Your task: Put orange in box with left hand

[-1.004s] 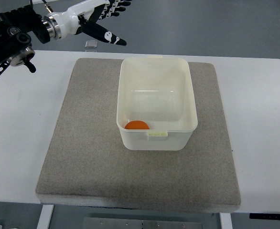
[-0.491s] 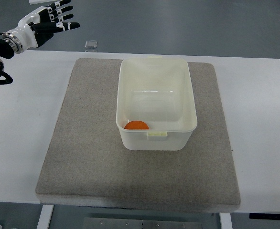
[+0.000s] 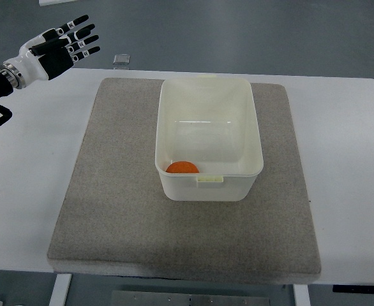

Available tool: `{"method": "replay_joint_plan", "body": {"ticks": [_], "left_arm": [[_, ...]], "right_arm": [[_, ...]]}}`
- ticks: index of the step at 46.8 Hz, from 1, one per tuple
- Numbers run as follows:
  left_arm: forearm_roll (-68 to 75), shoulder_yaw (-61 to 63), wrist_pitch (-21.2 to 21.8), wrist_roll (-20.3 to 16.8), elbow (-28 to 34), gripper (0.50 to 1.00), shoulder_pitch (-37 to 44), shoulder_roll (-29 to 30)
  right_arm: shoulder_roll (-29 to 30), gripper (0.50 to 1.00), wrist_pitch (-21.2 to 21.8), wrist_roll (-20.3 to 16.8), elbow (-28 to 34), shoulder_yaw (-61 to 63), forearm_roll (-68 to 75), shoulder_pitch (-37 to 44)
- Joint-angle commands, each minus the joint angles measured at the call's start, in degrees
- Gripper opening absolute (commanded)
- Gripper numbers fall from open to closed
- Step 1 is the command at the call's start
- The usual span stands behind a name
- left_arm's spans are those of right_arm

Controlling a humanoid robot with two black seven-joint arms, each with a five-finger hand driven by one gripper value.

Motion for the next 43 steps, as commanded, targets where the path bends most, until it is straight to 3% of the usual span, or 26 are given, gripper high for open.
{"method": "replay_joint_plan", "body": {"ticks": [1, 43], "left_arm": [[-2.0, 0.0, 0.0, 0.8, 0.3, 0.994, 0.0, -0.1], [-3.5, -1.4, 0.0, 0.5, 0.9, 0.994, 0.9, 0.0]], "right_arm": [[0.0, 0.932, 0.0, 0.0, 0.0, 0.0, 0.0, 0.0], [0.0, 0.932, -0.3, -0.1, 0.8, -0.2, 0.1, 0.0]]}}
